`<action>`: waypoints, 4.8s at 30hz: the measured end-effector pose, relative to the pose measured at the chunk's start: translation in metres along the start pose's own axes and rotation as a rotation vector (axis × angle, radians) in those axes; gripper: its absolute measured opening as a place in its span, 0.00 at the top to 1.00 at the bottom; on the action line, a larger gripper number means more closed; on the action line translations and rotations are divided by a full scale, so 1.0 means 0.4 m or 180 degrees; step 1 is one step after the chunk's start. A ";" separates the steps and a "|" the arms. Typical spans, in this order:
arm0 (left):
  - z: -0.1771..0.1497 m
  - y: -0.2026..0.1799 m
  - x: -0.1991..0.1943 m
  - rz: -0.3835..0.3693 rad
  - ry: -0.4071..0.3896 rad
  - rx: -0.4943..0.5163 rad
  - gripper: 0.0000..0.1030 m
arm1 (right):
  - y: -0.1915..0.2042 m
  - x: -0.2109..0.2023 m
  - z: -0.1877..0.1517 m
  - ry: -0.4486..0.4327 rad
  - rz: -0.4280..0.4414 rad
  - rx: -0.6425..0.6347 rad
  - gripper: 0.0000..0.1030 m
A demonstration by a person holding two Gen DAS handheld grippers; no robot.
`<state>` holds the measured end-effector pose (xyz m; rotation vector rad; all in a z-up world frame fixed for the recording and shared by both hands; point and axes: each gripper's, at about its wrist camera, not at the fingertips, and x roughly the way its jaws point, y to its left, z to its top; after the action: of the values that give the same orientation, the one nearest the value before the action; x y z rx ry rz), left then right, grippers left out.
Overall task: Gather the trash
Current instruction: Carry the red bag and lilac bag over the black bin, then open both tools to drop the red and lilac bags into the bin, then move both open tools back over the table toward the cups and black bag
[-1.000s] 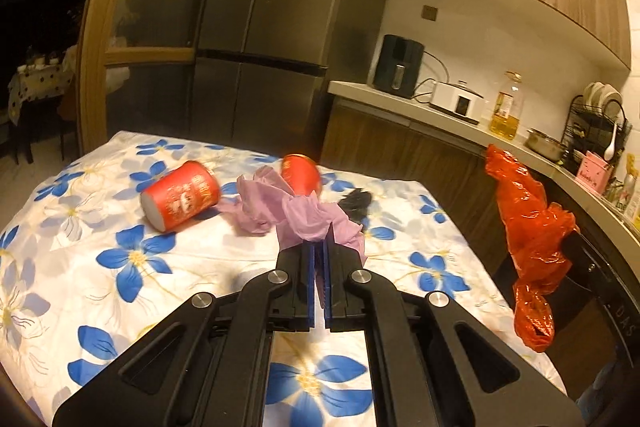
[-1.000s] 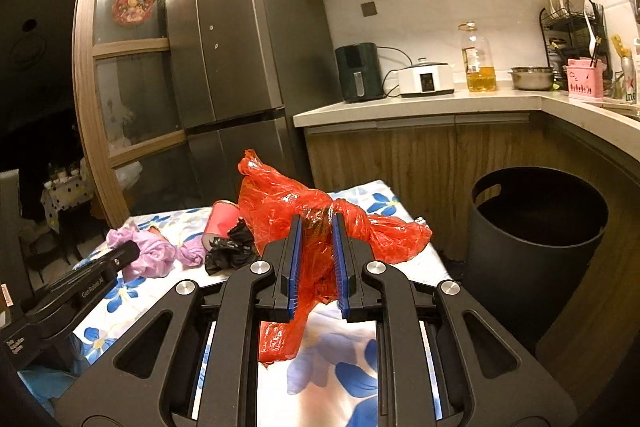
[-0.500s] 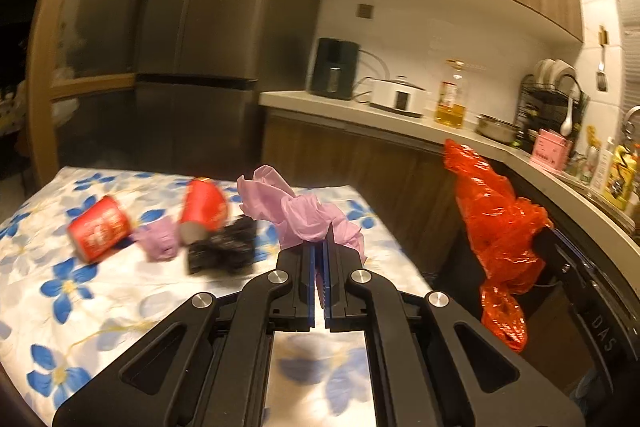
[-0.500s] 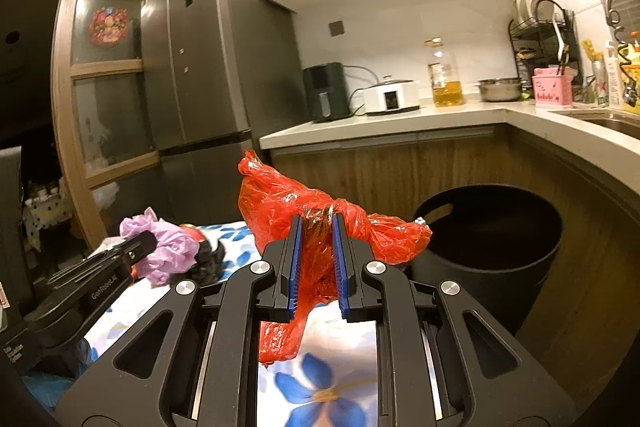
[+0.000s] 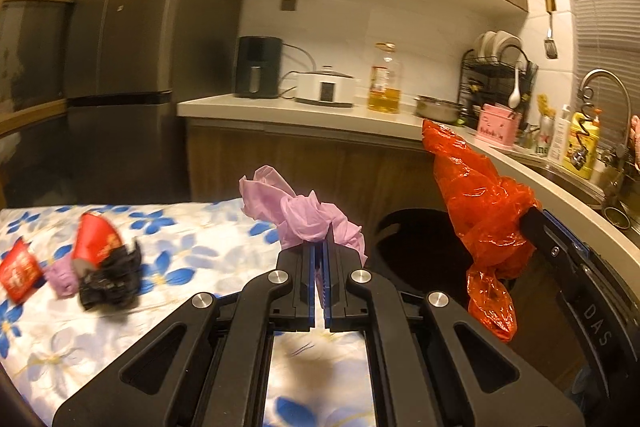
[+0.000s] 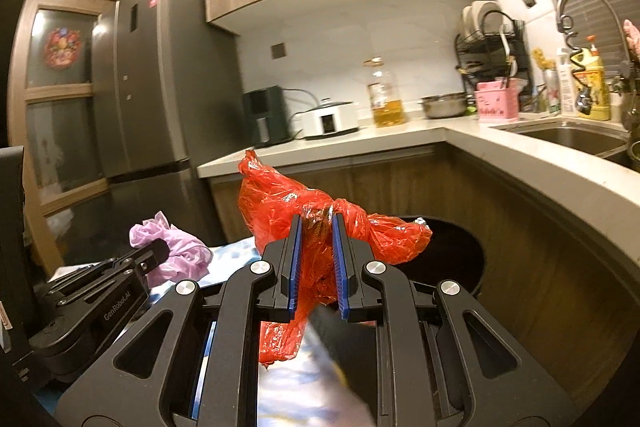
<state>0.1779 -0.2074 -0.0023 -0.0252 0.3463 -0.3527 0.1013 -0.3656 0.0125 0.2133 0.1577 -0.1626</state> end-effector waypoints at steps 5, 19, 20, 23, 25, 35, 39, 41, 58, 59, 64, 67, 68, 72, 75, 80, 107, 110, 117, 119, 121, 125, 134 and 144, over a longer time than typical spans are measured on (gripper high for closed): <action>0.024 -0.060 0.045 -0.0131 -0.0013 0.0090 0.98 | -0.052 0.027 0.020 -0.0020 -0.0139 0.0032 0.86; 0.056 -0.178 0.167 -0.0355 0.0051 0.0199 0.98 | -0.138 0.110 0.048 0.0058 -0.0333 0.0081 0.86; 0.056 -0.181 0.173 -0.0366 0.0067 0.0197 0.98 | -0.143 0.115 0.050 0.0067 -0.0337 0.0079 0.86; 0.058 -0.191 0.193 -0.0387 0.0103 0.0206 0.98 | -0.153 0.129 0.049 0.0083 -0.0339 0.0070 0.86; 0.054 -0.196 0.209 -0.0383 0.0142 0.0212 0.98 | -0.159 0.137 0.048 0.0093 -0.0339 0.0068 0.86; 0.044 -0.223 0.247 -0.0413 0.0227 0.0240 0.98 | -0.175 0.164 0.038 0.0147 -0.0335 0.0089 0.86; 0.044 -0.237 0.259 -0.0450 0.0244 0.0284 0.98 | -0.184 0.170 0.039 0.0160 -0.0339 0.0114 0.85; 0.043 -0.241 0.264 -0.0456 0.0249 0.0300 0.98 | -0.189 0.171 0.038 0.0168 -0.0319 0.0132 0.85; 0.022 -0.246 0.293 -0.0571 0.0338 0.0349 0.76 | -0.217 0.195 0.029 0.0262 -0.0338 0.0224 0.69; 0.021 -0.245 0.294 -0.0581 0.0342 0.0347 0.72 | -0.219 0.193 0.029 0.0256 -0.0348 0.0229 0.67; 0.012 -0.232 0.294 -0.0563 0.0349 0.0334 0.52 | -0.235 0.184 0.027 0.0244 -0.0434 0.0285 0.60; 0.006 -0.218 0.289 -0.0517 0.0344 0.0303 0.40 | -0.242 0.178 0.026 0.0252 -0.0464 0.0309 0.55; 0.004 -0.212 0.284 -0.0487 0.0343 0.0298 0.38 | -0.243 0.176 0.026 0.0255 -0.0473 0.0306 0.52; -0.007 -0.186 0.262 -0.0314 0.0318 0.0310 0.23 | -0.234 0.166 0.022 0.0261 -0.0515 0.0262 0.44; -0.018 -0.158 0.237 -0.0124 0.0307 0.0329 0.16 | -0.220 0.158 0.017 0.0281 -0.0529 0.0218 0.38; -0.031 -0.109 0.181 0.0197 0.0251 0.0315 0.08 | -0.175 0.135 0.001 0.0302 -0.0547 0.0073 0.30; -0.077 0.229 -0.089 0.1147 0.0055 -0.0168 0.06 | 0.107 0.025 -0.078 0.0354 -0.0170 -0.0044 0.25; -0.077 0.258 -0.109 0.1207 0.0021 -0.0220 0.06 | 0.144 0.021 -0.081 0.0350 -0.0103 -0.0071 0.25; -0.080 0.318 -0.146 0.1318 -0.0017 -0.0336 0.06 | 0.218 0.017 -0.093 0.0362 0.0041 -0.0141 0.25; -0.082 0.329 -0.151 0.1340 -0.0022 -0.0356 0.06 | 0.233 0.018 -0.095 0.0367 0.0077 -0.0157 0.25; -0.082 0.340 -0.156 0.1372 -0.0025 -0.0372 0.06 | 0.248 0.019 -0.098 0.0371 0.0118 -0.0177 0.25; -0.089 0.361 -0.166 0.1411 -0.0031 -0.0408 0.06 | 0.278 0.021 -0.106 0.0387 0.0194 -0.0224 0.25; -0.114 0.432 -0.184 0.1599 -0.0038 -0.0459 0.06 | 0.358 0.059 -0.138 0.0498 0.0399 -0.0259 0.25; -0.148 0.569 -0.186 0.1855 0.0011 -0.0628 0.06 | 0.531 0.170 -0.220 0.0749 0.0795 -0.0391 0.25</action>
<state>0.1685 0.0339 -0.0528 -0.1142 0.3746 0.2589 0.1929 -0.1509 -0.0422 0.1277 0.3718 0.1212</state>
